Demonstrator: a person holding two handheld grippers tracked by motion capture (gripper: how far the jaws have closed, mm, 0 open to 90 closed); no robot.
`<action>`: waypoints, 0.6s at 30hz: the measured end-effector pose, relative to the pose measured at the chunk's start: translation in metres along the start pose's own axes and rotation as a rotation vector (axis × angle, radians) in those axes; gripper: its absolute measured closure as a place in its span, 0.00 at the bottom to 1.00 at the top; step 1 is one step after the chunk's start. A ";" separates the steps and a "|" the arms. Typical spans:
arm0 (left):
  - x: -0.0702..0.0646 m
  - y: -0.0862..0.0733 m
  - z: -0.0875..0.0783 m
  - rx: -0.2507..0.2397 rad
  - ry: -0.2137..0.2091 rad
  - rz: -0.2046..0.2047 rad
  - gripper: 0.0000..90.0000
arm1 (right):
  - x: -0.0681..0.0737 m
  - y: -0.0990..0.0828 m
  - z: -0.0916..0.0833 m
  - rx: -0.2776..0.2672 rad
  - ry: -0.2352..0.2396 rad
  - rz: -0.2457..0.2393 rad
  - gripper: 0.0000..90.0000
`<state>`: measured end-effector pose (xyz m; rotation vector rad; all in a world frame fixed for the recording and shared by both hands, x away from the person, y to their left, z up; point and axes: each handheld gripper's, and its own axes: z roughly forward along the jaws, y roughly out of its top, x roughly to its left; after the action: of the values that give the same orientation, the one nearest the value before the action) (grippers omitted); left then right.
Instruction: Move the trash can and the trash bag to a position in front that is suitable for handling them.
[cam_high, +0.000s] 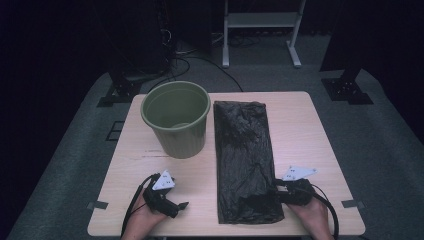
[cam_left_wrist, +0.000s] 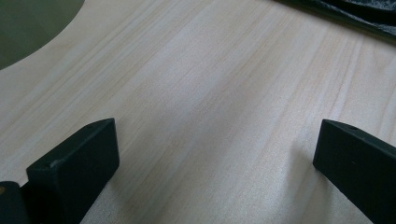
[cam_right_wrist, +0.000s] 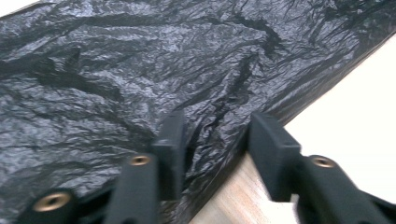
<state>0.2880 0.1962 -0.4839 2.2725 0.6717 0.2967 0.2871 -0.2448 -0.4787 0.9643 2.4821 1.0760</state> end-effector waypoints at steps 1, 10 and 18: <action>0.000 0.000 0.000 -0.001 0.000 0.000 0.00 | 0.000 0.000 0.000 0.000 0.000 0.000 0.71; 0.000 0.000 0.000 0.000 0.000 0.000 0.00 | -0.004 0.000 0.000 -0.006 0.044 0.016 1.00; 0.000 0.000 0.000 0.000 0.000 0.000 0.00 | -0.008 -0.002 -0.006 0.003 0.047 0.019 1.00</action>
<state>0.2880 0.1962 -0.4839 2.2724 0.6717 0.2966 0.2887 -0.2546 -0.4761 0.9767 2.5173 1.1142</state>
